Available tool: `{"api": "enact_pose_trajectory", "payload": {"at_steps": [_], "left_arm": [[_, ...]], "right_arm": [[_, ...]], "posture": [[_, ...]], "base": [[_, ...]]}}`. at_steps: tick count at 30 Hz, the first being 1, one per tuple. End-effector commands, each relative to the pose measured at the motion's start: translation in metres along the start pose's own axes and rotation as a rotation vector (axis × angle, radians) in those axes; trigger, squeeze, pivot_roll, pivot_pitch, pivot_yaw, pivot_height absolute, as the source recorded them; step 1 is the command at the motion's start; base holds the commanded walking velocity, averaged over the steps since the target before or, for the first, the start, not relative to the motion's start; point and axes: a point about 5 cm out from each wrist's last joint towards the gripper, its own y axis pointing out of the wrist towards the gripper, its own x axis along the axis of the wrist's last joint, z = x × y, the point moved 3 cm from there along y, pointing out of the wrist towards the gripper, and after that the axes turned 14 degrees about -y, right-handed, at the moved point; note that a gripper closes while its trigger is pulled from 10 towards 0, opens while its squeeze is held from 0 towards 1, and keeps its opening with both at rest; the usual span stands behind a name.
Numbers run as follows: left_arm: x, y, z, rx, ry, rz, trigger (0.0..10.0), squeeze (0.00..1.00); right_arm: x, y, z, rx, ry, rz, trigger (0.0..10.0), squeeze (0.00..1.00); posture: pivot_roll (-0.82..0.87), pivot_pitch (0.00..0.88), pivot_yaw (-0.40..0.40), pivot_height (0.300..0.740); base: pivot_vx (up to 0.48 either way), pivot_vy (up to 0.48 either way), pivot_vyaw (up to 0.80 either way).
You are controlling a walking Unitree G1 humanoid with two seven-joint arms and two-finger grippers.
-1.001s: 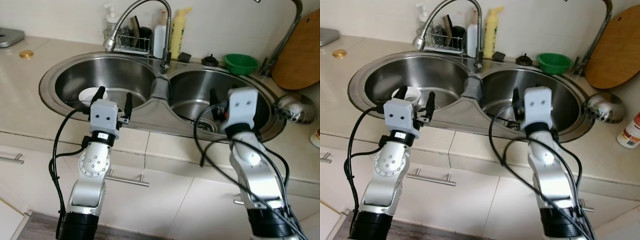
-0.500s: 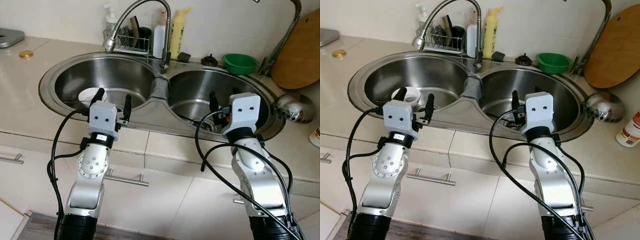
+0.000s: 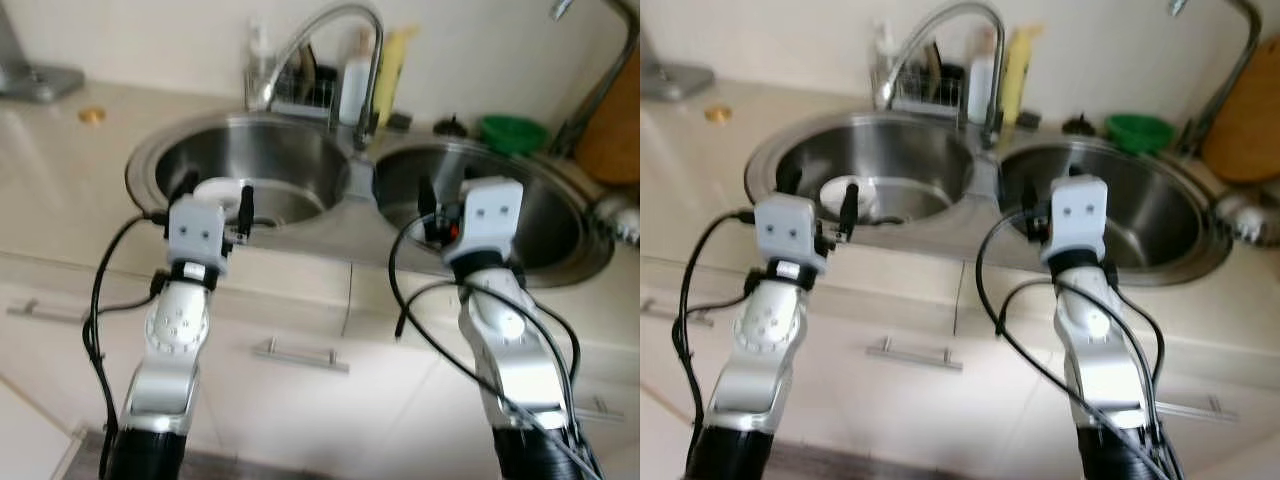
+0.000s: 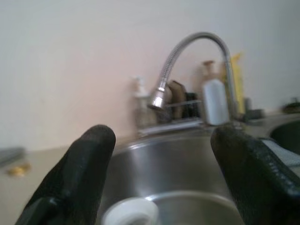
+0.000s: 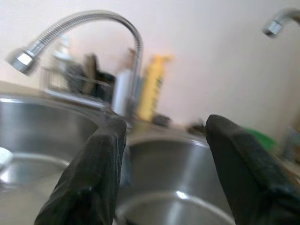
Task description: Kitchen organization
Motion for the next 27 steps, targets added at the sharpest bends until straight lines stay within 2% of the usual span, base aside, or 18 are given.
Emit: {"api": "enact_pose_trajectory", "payload": {"at_steps": [1, 4, 10, 22, 27], "left_arm": [[0.005, 0.001, -0.002, -0.018, 0.011, -0.016, 10.0, 0.00], [0.005, 0.001, -0.003, -0.020, 0.012, -0.015, 10.0, 0.00], [0.004, 0.001, -0.004, -0.025, 0.010, -0.015, 10.0, 0.00], [0.002, -0.001, -0.005, -0.033, 0.025, -0.014, 10.0, 0.00], [0.005, 0.001, -0.007, -0.040, 0.045, -0.034, 10.0, 0.00]], "right_arm": [[0.000, 0.001, -0.003, -0.017, 0.016, -0.002, 10.0, 0.00], [0.000, 0.000, -0.004, -0.014, 0.014, 0.000, 10.0, 0.00], [-0.006, -0.009, -0.002, 0.011, 0.002, 0.020, 10.0, 0.00], [-0.012, -0.029, -0.015, -0.034, -0.068, 0.040, 10.0, 0.00], [-0.008, -0.029, -0.017, -0.058, -0.061, 0.018, 10.0, 0.00]], "posture": [[0.08, 0.000, -0.087, 0.740], [0.07, 0.000, -0.087, 0.740], [0.07, 0.000, -0.084, 0.740], [0.05, 0.000, -0.081, 0.740], [0.05, 0.000, -0.081, 0.740]], "base": [[0.000, 0.480, 0.00], [0.000, 0.480, -0.17], [0.000, 0.454, -0.80], [0.000, 0.000, -0.80], [0.000, 0.000, -0.80]]}}
